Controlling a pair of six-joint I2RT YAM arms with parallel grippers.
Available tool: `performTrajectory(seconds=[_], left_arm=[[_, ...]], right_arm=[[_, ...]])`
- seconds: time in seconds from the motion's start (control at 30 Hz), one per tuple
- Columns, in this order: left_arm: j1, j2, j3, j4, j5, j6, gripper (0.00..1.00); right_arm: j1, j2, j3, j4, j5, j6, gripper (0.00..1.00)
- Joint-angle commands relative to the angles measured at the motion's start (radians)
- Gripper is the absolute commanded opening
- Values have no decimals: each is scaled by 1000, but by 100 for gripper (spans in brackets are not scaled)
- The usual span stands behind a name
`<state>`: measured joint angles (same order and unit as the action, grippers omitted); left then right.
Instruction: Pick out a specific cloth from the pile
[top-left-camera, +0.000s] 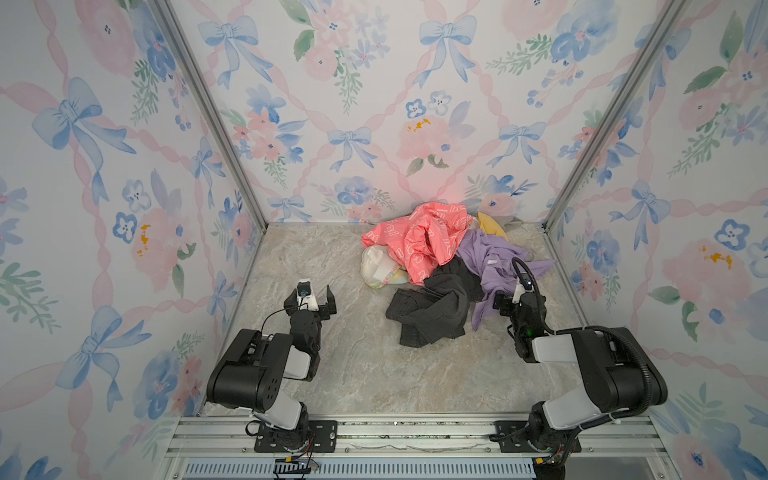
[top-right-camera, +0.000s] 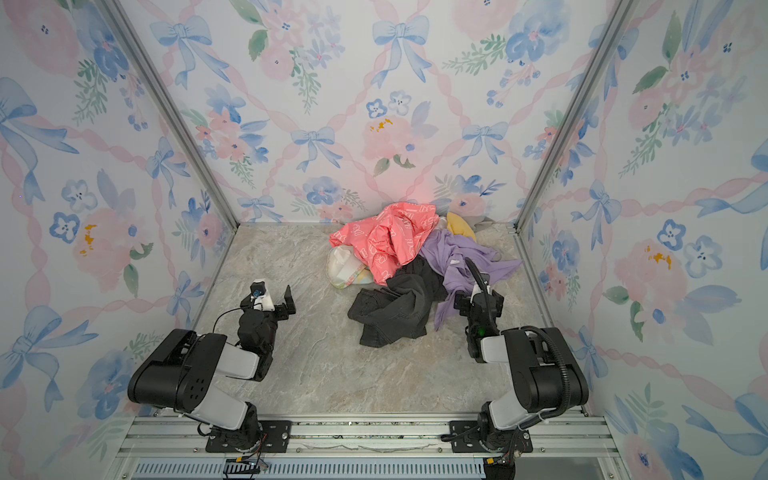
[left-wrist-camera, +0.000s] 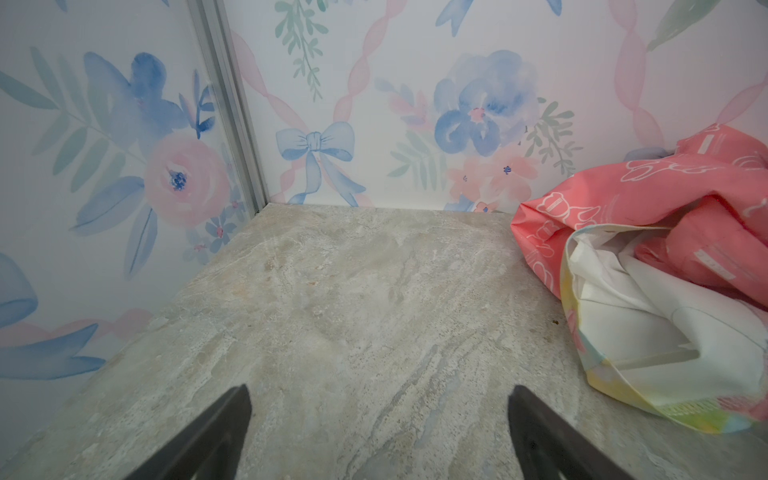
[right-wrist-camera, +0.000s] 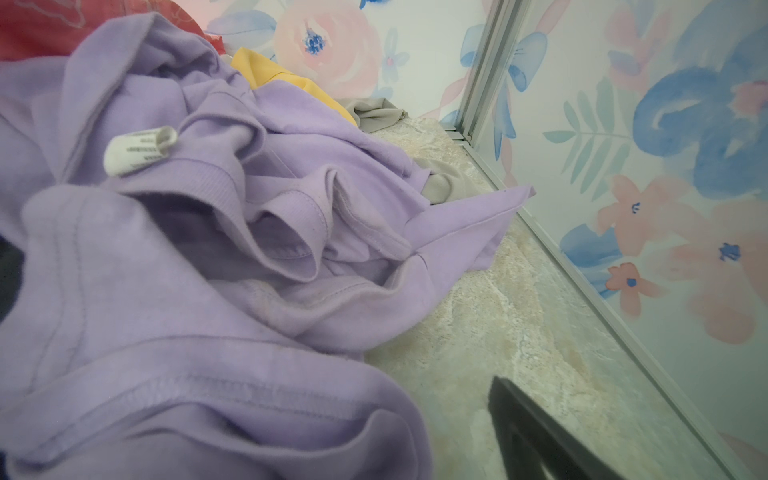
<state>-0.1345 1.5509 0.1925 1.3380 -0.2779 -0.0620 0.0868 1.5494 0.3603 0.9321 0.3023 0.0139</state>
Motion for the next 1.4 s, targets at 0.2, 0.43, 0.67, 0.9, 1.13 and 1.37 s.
performTrajectory(seconds=[0.2, 0.43, 0.67, 0.9, 1.13, 1.37], left_arm=[[17, -1, 7, -13, 38, 1, 98], [-2, -1, 9, -17, 4, 6, 98], [-4, -1, 7, -13, 3, 9, 98], [-33, -12, -10, 12, -30, 33, 98], [-63, -91, 17, -101, -83, 49, 98], [-135, -163, 109, -297, -260, 64, 98]], right_arm=[[5, 5, 12, 21, 3, 3, 97], [0, 5, 14, 17, -1, 4, 97], [2, 5, 12, 21, -2, 4, 97], [5, -3, -44, 122, 34, 9, 97], [11, -35, -88, 173, 47, 8, 97], [29, -29, -132, 271, 64, -12, 97]])
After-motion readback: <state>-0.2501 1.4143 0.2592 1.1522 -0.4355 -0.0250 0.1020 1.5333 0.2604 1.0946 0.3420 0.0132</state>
